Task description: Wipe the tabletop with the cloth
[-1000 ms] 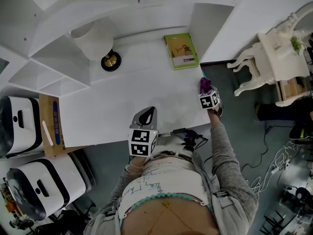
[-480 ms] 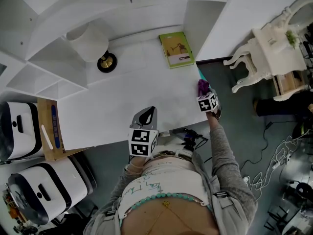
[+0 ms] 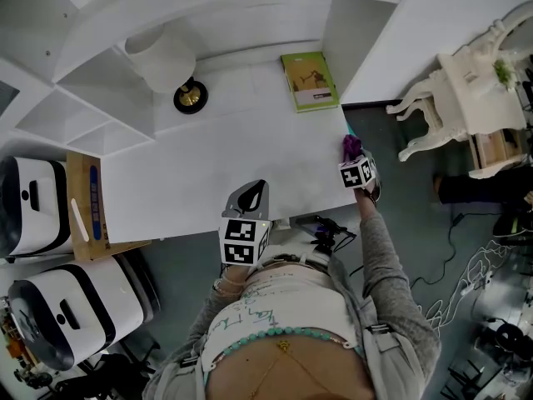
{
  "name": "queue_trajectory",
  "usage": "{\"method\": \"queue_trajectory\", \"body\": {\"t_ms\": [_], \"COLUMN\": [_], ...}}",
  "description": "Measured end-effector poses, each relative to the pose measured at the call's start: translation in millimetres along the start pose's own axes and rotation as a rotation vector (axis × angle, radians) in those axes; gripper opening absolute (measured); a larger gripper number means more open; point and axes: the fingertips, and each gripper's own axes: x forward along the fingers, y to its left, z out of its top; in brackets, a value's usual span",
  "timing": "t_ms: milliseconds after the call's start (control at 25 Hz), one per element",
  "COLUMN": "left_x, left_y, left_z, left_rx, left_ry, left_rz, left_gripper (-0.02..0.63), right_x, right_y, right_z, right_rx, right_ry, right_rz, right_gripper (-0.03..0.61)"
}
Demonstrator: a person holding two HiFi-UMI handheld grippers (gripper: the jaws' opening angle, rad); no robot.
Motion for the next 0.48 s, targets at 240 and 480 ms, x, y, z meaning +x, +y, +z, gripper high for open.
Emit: {"method": "queue_trajectory", "body": {"t_ms": [240, 480], "left_x": [-10, -22], "left_y": [13, 27], "left_z": [-3, -6], "left_rx": [-0.017, -0.022], "left_ry": [-0.007, -0.003], "left_rz": [0.021, 0.03], "left_gripper": [0.005, 0.005], "right_x": [-4, -9], "right_y": [9, 22], "right_z": [5, 11], "right_rx": [0.0, 0.009], "right_ry": [0.016, 0.022], "right_rz": [0.019, 0.027], "right_gripper": [0.078, 0.077]}}
